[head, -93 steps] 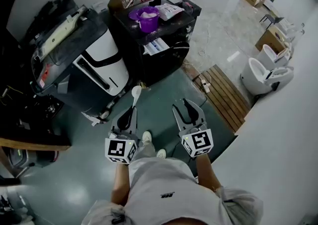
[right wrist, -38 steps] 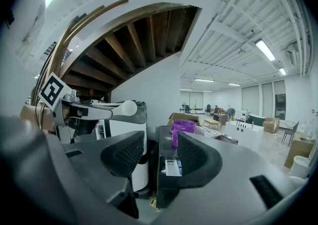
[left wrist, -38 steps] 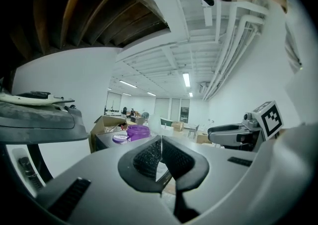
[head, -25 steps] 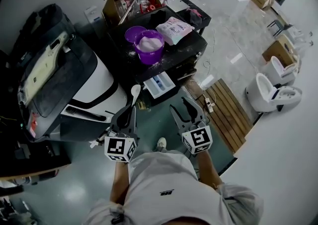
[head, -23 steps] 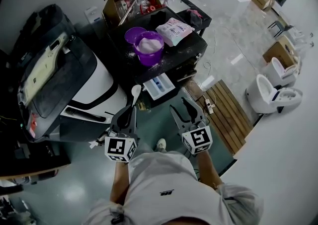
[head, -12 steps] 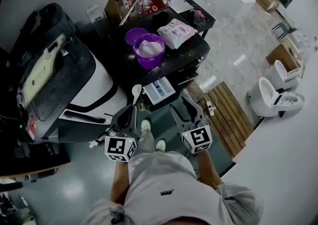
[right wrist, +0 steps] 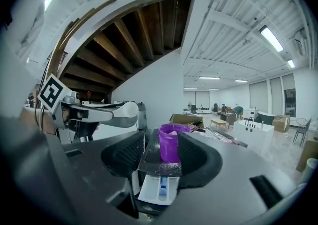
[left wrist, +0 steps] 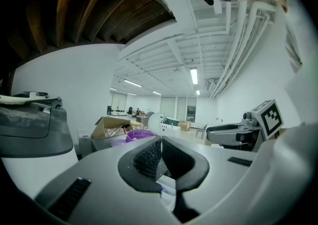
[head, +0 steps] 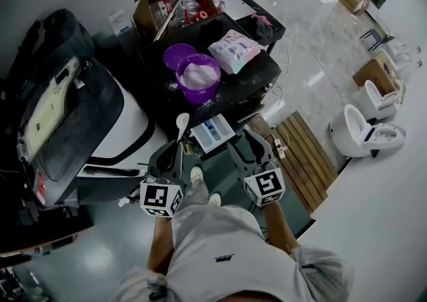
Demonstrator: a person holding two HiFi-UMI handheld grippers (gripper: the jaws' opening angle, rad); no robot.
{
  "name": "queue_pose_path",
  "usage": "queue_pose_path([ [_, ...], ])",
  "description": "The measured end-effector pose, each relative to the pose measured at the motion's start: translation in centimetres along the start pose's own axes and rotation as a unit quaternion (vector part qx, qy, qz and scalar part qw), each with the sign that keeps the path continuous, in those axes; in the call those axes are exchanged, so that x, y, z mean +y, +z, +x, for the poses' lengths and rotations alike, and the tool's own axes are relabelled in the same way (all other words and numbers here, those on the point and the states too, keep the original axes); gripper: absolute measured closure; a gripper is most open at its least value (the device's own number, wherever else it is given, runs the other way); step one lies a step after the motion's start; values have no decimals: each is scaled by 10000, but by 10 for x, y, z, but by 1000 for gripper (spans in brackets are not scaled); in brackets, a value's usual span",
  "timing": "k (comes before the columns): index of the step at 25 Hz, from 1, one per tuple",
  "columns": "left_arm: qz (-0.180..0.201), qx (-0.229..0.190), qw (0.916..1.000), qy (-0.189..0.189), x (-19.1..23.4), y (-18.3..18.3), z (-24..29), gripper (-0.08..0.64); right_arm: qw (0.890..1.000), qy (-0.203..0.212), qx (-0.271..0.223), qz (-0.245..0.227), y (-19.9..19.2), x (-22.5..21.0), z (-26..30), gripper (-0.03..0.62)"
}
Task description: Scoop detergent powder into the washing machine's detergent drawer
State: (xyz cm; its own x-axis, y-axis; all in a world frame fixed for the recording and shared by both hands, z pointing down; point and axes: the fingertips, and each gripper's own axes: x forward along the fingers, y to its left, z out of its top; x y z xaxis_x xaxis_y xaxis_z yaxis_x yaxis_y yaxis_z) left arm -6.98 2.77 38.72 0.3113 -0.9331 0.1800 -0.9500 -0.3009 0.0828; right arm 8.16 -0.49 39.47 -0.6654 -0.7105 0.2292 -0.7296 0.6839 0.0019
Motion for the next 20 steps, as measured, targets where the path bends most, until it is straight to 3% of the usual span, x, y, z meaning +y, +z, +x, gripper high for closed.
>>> queue_pose_path([
  [20,-27,264,9985,-489,93,7,99,543,9989,-371,293,-12,14,-31,120,397],
])
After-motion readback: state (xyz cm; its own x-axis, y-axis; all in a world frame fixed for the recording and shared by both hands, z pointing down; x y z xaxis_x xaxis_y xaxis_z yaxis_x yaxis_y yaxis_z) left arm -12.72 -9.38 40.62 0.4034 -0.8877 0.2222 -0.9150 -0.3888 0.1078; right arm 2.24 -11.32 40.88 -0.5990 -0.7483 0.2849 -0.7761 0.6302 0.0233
